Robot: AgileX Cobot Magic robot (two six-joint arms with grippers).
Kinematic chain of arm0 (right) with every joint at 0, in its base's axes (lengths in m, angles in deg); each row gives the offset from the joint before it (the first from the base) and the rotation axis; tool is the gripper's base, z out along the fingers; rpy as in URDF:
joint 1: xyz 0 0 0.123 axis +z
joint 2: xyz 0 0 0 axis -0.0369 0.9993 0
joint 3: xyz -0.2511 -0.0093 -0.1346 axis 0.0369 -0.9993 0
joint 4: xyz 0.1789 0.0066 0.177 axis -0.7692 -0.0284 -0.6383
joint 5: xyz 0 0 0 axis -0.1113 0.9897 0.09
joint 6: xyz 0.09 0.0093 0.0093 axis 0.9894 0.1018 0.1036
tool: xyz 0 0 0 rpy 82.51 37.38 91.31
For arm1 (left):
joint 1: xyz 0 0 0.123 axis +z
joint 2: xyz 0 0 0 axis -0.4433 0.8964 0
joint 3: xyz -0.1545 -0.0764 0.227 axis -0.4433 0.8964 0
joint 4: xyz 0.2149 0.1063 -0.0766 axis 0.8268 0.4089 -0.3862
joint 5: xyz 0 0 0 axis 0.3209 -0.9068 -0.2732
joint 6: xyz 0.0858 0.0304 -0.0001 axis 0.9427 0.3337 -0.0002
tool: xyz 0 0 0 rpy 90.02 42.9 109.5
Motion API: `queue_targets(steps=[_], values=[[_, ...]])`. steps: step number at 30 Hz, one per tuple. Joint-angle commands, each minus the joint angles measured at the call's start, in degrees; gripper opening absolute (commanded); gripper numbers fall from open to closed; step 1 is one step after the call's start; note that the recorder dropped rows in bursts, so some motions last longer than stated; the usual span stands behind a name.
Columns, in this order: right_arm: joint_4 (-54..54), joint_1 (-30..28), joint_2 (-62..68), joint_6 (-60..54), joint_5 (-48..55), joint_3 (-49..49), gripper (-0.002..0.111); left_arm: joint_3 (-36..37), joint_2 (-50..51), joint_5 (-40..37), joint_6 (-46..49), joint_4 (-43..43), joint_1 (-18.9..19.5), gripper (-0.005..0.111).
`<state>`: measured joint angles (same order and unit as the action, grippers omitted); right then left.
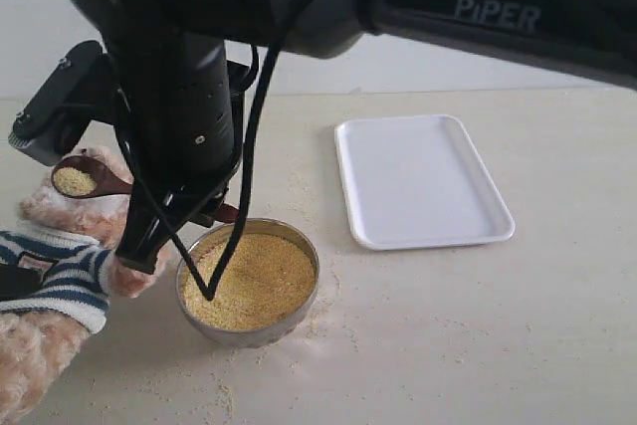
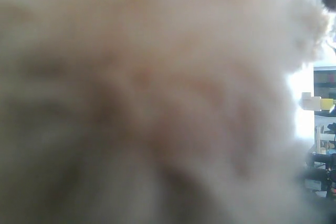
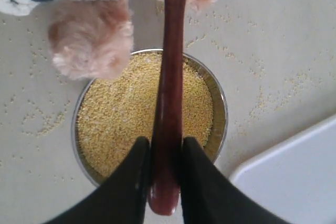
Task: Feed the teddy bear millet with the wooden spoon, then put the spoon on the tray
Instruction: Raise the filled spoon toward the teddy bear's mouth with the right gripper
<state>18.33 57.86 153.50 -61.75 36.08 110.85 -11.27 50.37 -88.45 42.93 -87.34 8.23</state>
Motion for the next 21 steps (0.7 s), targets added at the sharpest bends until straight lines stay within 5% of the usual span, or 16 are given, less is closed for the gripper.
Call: queue_targets(steps=[1, 21], values=[[4.16, 0.5, 0.9, -0.56, 0.0, 0.6, 0.0, -0.18, -0.09, -1.02, 0.49, -1.0, 0.2, 0.005], [18.99, 4.58, 3.11, -0.33, -1.58, 0.85, 0.0, -0.18, -0.09, -1.02, 0.49, -1.0, 0.2, 0.005]])
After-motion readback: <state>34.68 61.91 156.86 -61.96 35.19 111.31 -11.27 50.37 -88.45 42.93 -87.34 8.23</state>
